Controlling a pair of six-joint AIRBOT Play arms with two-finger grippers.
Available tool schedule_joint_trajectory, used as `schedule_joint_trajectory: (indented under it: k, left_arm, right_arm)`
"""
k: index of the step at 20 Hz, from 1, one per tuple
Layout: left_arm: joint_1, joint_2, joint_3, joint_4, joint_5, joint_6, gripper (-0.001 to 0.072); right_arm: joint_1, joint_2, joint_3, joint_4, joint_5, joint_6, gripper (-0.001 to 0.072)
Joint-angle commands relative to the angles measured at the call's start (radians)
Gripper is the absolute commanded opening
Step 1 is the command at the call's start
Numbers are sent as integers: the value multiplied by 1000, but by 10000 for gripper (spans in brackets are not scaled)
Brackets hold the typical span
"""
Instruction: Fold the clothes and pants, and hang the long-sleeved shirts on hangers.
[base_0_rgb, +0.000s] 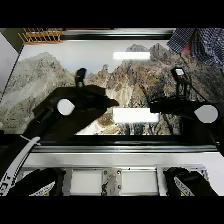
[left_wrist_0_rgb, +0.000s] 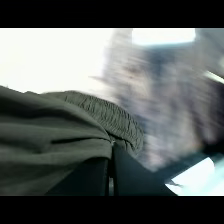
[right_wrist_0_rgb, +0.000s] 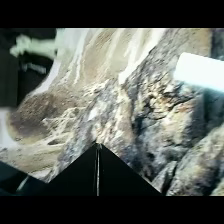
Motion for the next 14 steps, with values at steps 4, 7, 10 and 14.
schedule_joint_trajectory:
  k: [4,7,10,14]
  left_arm:
    - [-195,-218,220,9,131,-60,4]
    - [-98,-365,381,5,-23,-58,6]
    - [16,-391,441,9,-240,11,564]
    - [243,-155,182,78,-283,11,564]
  right_arm:
    - [-224,61,18,-84,-53,77,23]
    - [-255,61,18,-84,-53,76,22]
    - [-254,61,18,-84,-53,76,22]
    - [-253,61,18,-83,-50,76,23]
